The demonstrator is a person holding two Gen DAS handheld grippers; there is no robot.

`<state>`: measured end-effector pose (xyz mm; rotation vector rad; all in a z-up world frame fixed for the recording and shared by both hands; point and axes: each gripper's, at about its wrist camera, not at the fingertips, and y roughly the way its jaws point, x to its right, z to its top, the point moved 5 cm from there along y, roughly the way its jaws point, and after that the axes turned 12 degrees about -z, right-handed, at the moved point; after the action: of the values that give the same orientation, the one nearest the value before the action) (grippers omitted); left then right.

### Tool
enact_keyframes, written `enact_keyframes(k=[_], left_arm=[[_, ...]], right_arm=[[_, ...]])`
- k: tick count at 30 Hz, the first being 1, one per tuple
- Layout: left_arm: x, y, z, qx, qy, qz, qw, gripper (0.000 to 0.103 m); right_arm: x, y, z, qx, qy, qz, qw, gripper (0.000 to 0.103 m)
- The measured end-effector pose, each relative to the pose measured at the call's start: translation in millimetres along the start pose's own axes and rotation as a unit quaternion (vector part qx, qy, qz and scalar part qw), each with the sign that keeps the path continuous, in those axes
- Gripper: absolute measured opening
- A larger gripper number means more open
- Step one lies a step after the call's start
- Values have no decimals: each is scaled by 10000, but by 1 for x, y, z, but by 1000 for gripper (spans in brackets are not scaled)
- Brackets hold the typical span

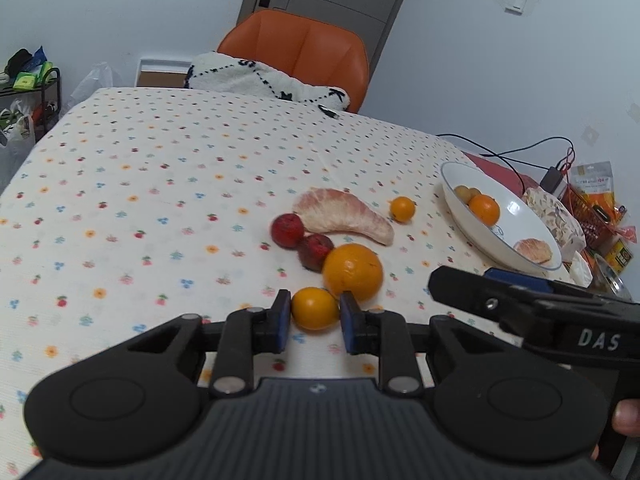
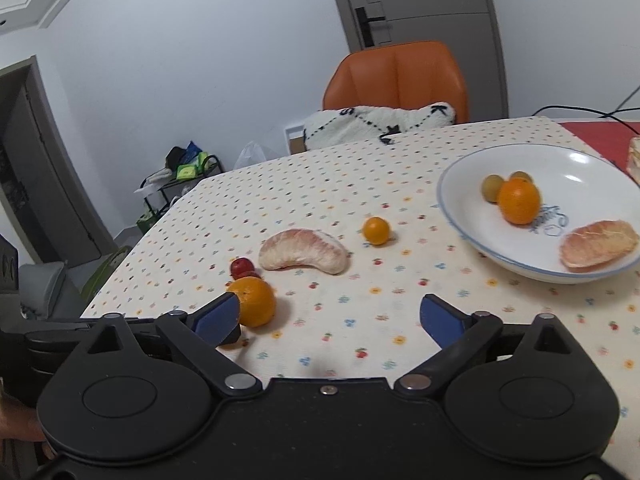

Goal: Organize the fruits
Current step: 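Grasp the small yellow orange with the left gripper while the right gripper grasps the large orange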

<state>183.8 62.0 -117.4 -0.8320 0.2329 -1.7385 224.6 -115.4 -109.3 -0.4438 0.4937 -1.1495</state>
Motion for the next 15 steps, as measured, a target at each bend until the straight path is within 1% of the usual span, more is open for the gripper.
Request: enact_keyframes(k=[3,5,7,10,15], left_arm=[[-7,-4,2,42,-41,71,10000,24],[-12,-7,3,77,-70,126,9999,24],[-17,-9,5,114,-89,176,9997,24],[-24,-13,8,160,-154,237,9995,24],[-31,-16,10,192,-197,323,9991,24]], right_arm=[[-10,7,0,-66,-47,82,9999,93],[-17,11,0,-98,-89,138,9998,90],[-23,15,1,-124,-122,191,9997,89],[-30,21,1,-188,-152,264,9994,84],[-40,28,3,-239,-208,327,9990,82]])
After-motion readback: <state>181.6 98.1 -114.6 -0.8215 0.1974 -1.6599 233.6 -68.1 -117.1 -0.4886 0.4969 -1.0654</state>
